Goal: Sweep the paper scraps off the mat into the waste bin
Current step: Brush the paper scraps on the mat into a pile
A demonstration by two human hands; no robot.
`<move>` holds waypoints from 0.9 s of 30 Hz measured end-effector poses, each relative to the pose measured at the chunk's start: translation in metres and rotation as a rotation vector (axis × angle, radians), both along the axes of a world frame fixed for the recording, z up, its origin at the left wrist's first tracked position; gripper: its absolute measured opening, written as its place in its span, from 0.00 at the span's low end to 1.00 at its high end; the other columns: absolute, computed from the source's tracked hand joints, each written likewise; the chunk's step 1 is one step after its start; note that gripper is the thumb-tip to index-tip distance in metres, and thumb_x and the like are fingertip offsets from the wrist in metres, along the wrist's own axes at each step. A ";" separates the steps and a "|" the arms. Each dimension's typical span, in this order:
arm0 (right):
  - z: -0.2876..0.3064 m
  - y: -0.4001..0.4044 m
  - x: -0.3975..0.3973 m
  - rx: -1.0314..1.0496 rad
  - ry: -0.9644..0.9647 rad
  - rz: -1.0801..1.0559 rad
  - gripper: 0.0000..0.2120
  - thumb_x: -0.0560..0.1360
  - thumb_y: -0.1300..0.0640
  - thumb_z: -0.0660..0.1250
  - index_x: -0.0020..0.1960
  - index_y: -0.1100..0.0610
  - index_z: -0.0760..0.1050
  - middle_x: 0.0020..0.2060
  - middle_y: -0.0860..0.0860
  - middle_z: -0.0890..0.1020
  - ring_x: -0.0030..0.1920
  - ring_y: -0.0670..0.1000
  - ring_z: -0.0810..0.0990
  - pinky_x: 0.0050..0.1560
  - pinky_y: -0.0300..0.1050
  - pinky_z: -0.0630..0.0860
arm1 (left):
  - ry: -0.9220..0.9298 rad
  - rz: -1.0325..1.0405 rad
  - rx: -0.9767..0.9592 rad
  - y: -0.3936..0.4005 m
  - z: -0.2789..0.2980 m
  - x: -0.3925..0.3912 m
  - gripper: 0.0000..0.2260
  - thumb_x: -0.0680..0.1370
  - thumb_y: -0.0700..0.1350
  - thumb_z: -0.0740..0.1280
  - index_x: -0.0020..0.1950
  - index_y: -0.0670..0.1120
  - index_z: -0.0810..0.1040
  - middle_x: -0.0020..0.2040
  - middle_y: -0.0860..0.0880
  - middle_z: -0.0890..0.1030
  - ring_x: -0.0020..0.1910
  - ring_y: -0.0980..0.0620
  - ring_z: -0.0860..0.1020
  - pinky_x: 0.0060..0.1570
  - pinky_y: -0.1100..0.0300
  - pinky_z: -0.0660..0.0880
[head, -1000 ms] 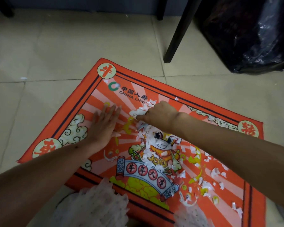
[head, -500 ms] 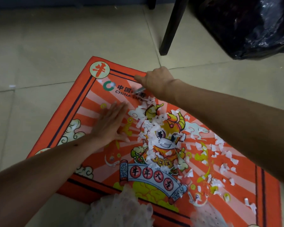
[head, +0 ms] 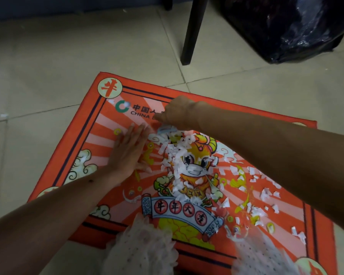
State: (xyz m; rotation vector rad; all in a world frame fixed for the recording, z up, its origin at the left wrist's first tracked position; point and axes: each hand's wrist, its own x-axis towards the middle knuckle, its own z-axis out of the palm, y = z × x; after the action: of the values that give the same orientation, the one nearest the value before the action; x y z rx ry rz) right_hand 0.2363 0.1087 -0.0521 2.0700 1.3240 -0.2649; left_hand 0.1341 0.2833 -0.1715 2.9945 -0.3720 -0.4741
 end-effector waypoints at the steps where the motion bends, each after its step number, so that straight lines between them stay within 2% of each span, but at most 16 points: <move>1: 0.001 -0.001 -0.005 0.000 0.006 0.015 0.29 0.81 0.62 0.55 0.78 0.54 0.48 0.56 0.57 0.76 0.50 0.57 0.78 0.34 0.45 0.67 | -0.003 0.003 0.006 -0.001 0.001 -0.001 0.60 0.63 0.69 0.71 0.77 0.50 0.31 0.80 0.49 0.36 0.78 0.45 0.36 0.75 0.44 0.41; 2: 0.002 -0.001 -0.009 0.000 0.013 0.025 0.29 0.81 0.62 0.55 0.78 0.54 0.48 0.53 0.57 0.76 0.46 0.57 0.76 0.30 0.44 0.65 | -0.006 0.008 0.011 -0.002 0.003 -0.002 0.60 0.64 0.69 0.71 0.76 0.50 0.30 0.80 0.48 0.37 0.78 0.44 0.36 0.75 0.43 0.41; 4: 0.002 -0.002 -0.019 -0.009 0.023 0.023 0.29 0.81 0.63 0.55 0.78 0.55 0.49 0.38 0.55 0.71 0.33 0.54 0.69 0.27 0.42 0.61 | -0.010 0.015 0.013 -0.004 0.005 -0.005 0.60 0.64 0.69 0.71 0.74 0.50 0.29 0.80 0.48 0.37 0.78 0.44 0.36 0.75 0.44 0.41; 6: 0.003 -0.005 -0.025 -0.016 0.026 -0.007 0.30 0.80 0.64 0.56 0.78 0.55 0.49 0.32 0.52 0.62 0.29 0.51 0.62 0.28 0.42 0.61 | -0.011 0.022 0.005 -0.004 0.006 -0.006 0.60 0.64 0.68 0.71 0.76 0.50 0.31 0.80 0.49 0.37 0.78 0.45 0.36 0.75 0.45 0.41; 10: 0.013 -0.014 -0.019 0.055 0.001 -0.069 0.32 0.79 0.65 0.57 0.78 0.55 0.47 0.32 0.51 0.62 0.30 0.52 0.66 0.28 0.42 0.61 | -0.026 -0.012 0.004 -0.003 0.006 -0.004 0.60 0.64 0.67 0.72 0.79 0.50 0.34 0.79 0.51 0.35 0.77 0.48 0.33 0.74 0.47 0.37; 13: 0.025 -0.023 -0.001 0.097 -0.048 -0.098 0.31 0.80 0.63 0.58 0.78 0.53 0.48 0.33 0.52 0.68 0.35 0.54 0.71 0.28 0.42 0.62 | -0.029 -0.064 -0.002 0.002 0.006 0.003 0.61 0.63 0.68 0.72 0.79 0.50 0.35 0.79 0.51 0.36 0.77 0.48 0.34 0.75 0.45 0.37; 15: 0.033 -0.029 0.013 0.103 -0.083 -0.125 0.31 0.80 0.60 0.59 0.78 0.52 0.48 0.44 0.54 0.76 0.44 0.57 0.77 0.32 0.44 0.64 | -0.032 -0.086 0.027 0.004 0.008 0.010 0.61 0.62 0.70 0.71 0.79 0.51 0.34 0.79 0.51 0.35 0.77 0.47 0.34 0.74 0.47 0.35; 16: 0.036 -0.031 0.018 0.102 -0.096 -0.141 0.30 0.81 0.58 0.60 0.78 0.52 0.48 0.49 0.56 0.77 0.49 0.58 0.79 0.33 0.45 0.64 | -0.043 -0.095 0.043 0.004 0.008 0.013 0.62 0.61 0.71 0.70 0.79 0.51 0.34 0.79 0.51 0.35 0.77 0.46 0.33 0.73 0.47 0.34; 18: 0.036 -0.030 0.026 0.115 -0.114 -0.191 0.29 0.81 0.56 0.60 0.77 0.51 0.51 0.54 0.56 0.77 0.52 0.58 0.79 0.36 0.45 0.65 | -0.058 -0.102 0.065 0.003 0.008 0.020 0.63 0.59 0.72 0.69 0.79 0.51 0.33 0.79 0.50 0.35 0.77 0.45 0.33 0.73 0.46 0.34; 21: 0.022 -0.026 0.026 0.133 -0.114 -0.302 0.30 0.80 0.59 0.60 0.77 0.51 0.51 0.49 0.55 0.78 0.50 0.57 0.78 0.40 0.46 0.65 | -0.047 -0.113 0.075 0.000 0.006 0.025 0.64 0.58 0.74 0.68 0.78 0.52 0.32 0.79 0.50 0.34 0.77 0.44 0.32 0.74 0.45 0.34; 23: 0.010 -0.024 0.019 0.090 -0.080 -0.313 0.32 0.79 0.60 0.60 0.78 0.51 0.48 0.38 0.52 0.73 0.38 0.53 0.74 0.34 0.44 0.64 | -0.044 -0.119 0.081 -0.001 0.004 0.025 0.64 0.58 0.74 0.68 0.78 0.52 0.31 0.79 0.50 0.33 0.77 0.44 0.33 0.75 0.44 0.35; 24: 0.005 -0.023 0.016 0.057 -0.061 -0.292 0.32 0.80 0.60 0.59 0.78 0.50 0.47 0.36 0.51 0.70 0.34 0.51 0.70 0.31 0.42 0.62 | -0.045 -0.118 0.081 -0.001 0.004 0.024 0.63 0.59 0.73 0.68 0.78 0.52 0.31 0.79 0.50 0.33 0.77 0.44 0.33 0.75 0.44 0.36; 27: 0.001 -0.024 0.011 0.023 -0.023 -0.205 0.31 0.81 0.61 0.57 0.79 0.50 0.47 0.41 0.52 0.74 0.35 0.52 0.69 0.28 0.41 0.61 | -0.041 -0.110 0.075 -0.003 0.006 0.022 0.63 0.59 0.73 0.69 0.78 0.52 0.30 0.78 0.50 0.32 0.77 0.44 0.32 0.75 0.44 0.36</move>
State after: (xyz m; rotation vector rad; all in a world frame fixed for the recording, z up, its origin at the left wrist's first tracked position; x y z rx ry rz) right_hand 0.2477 0.0848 -0.0511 2.2243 1.1063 -0.3142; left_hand 0.1557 0.2805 -0.1655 3.0722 -0.5369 -0.4462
